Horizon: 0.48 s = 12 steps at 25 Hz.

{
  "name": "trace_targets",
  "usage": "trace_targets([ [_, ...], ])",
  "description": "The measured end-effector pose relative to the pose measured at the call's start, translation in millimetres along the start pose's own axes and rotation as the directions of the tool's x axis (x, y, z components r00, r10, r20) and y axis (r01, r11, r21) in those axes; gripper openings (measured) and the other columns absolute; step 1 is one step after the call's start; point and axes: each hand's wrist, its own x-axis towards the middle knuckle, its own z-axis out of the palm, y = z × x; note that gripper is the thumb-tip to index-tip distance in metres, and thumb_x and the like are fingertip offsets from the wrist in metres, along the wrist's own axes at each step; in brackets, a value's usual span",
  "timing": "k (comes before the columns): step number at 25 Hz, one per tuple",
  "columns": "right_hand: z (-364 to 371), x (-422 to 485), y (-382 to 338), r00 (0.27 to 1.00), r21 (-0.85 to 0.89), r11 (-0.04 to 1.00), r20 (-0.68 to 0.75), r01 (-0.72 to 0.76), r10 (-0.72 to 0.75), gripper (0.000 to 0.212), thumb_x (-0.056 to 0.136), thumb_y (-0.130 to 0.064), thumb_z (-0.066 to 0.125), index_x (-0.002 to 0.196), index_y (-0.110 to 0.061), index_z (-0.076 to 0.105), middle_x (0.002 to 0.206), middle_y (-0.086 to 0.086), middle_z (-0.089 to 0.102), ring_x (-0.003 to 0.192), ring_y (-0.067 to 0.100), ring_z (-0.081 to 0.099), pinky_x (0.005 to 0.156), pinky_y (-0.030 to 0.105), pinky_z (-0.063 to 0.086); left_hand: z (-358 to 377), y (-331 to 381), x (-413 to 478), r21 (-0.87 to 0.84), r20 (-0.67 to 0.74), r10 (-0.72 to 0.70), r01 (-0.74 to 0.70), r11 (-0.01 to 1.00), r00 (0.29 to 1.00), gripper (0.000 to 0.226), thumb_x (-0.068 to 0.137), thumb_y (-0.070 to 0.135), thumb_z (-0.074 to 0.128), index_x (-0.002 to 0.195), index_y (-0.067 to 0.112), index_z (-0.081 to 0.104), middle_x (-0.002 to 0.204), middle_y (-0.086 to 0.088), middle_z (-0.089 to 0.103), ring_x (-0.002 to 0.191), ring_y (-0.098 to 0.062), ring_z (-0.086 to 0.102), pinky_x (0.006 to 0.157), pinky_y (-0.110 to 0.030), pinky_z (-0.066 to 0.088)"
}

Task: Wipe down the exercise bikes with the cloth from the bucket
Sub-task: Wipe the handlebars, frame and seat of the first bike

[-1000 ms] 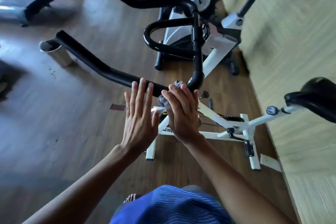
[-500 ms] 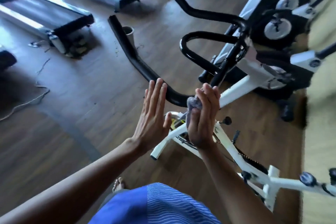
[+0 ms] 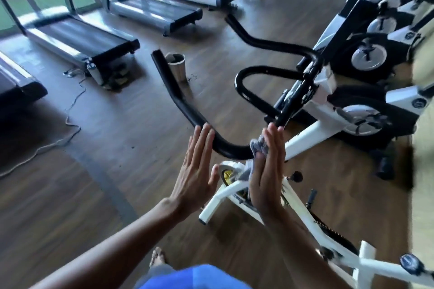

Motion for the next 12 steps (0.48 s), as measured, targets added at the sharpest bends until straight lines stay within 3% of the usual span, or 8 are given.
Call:
trace_targets([
  [4, -21.8, 18.7, -23.3, 0.997, -0.068, 0.997, 0.075, -0.027, 0.032, 0.042, 0.107, -0.016, 0.036, 0.138, 0.011, 0.044, 0.148, 0.023, 0.045, 0.144, 0.024, 0.038, 0.118, 0.027, 0.033, -26.4, -22.7, 14.7, -0.022, -0.031, 0.021, -0.021, 1.000, 0.999, 0.065, 0.092, 0.007, 0.052, 0.153, 0.011, 0.029, 0.163, -0.006, 0.025, 0.151, -0.026, 0.020, 0.116, -0.055, 0.027],
  [6, -30.5, 49.0, -42.1, 0.986, -0.096, 0.994, 0.154, -0.053, 0.068, 0.041, 0.107, -0.019, 0.037, 0.141, 0.003, 0.046, 0.147, 0.016, 0.048, 0.141, 0.024, 0.043, 0.116, 0.023, 0.033, -43.4, -40.0, 35.6, -0.045, -0.106, -0.099, 0.094, 0.995, 0.989, 0.059, 0.096, 0.013, 0.050, 0.152, 0.014, 0.033, 0.161, -0.004, 0.030, 0.150, -0.022, 0.022, 0.118, -0.053, 0.026],
  [8, -26.4, 80.1, -62.3, 0.968, -0.110, 0.994, 0.247, -0.016, 0.043, 0.039, 0.106, -0.013, 0.041, 0.143, -0.002, 0.046, 0.147, 0.012, 0.049, 0.139, 0.024, 0.045, 0.115, 0.027, 0.036, -61.1, -56.2, 58.6, -0.103, -0.191, -0.213, 0.196, 0.975, 0.958, 0.054, 0.099, 0.021, 0.047, 0.151, 0.014, 0.036, 0.157, -0.004, 0.034, 0.147, -0.016, 0.026, 0.119, -0.045, 0.027],
  [10, -6.0, 115.0, -76.7, 0.954, -0.125, 0.991, 0.300, 0.042, -0.003, 0.040, 0.103, -0.012, 0.044, 0.142, -0.003, 0.047, 0.145, 0.012, 0.051, 0.137, 0.023, 0.048, 0.114, 0.028, 0.036, -77.4, -70.2, 84.3, -0.182, -0.249, -0.348, 0.309, 0.933, 0.904, 0.053, 0.099, 0.024, 0.047, 0.150, 0.015, 0.037, 0.152, -0.005, 0.038, 0.139, -0.010, 0.029, 0.113, -0.033, 0.027],
  [12, 31.7, 146.7, -85.6, 0.948, -0.136, 0.985, 0.312, 0.104, -0.057, 0.040, 0.101, -0.009, 0.047, 0.140, 0.000, 0.049, 0.142, 0.015, 0.053, 0.134, 0.023, 0.050, 0.114, 0.026, 0.036, -82.9, -93.4, 111.0, -0.306, -0.228, -0.524, 0.450, 0.839, 0.821, 0.053, 0.096, 0.019, 0.050, 0.148, 0.015, 0.039, 0.147, -0.006, 0.044, 0.133, -0.012, 0.036, 0.112, -0.033, 0.030],
])
